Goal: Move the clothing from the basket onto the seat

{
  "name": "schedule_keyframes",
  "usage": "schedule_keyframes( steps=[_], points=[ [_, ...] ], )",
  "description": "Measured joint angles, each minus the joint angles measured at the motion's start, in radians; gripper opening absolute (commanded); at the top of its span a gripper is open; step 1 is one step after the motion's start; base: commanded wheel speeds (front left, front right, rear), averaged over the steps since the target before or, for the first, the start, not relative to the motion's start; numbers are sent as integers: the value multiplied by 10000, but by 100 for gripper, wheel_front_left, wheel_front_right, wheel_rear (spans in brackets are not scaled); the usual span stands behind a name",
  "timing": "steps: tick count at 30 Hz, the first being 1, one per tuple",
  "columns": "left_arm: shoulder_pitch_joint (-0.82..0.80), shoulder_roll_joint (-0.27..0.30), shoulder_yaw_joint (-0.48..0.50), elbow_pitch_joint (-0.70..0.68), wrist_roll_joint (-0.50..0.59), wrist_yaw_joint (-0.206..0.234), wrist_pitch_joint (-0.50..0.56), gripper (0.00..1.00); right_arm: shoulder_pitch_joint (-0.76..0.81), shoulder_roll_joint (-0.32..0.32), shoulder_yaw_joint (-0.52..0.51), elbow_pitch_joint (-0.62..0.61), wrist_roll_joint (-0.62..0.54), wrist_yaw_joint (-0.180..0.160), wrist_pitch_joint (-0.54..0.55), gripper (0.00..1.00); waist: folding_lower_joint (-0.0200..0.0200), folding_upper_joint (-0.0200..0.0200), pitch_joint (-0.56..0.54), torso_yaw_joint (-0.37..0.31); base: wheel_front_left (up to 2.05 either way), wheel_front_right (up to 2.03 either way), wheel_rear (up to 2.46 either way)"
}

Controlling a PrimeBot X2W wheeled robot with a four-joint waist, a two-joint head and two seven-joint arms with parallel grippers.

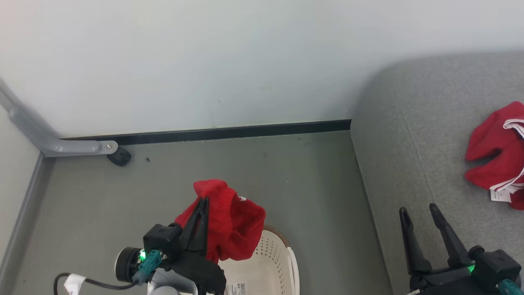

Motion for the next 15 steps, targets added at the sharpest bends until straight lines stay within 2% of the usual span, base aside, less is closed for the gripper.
schedule_keyframes(
  steps=[15],
  points=[
    [967, 169, -671, -1990, 238, -633, 21, 0, 1232, 301, 550, -6, -33, -42, 90, 100, 1, 0, -1389, 108, 0, 0, 0]
  ],
)
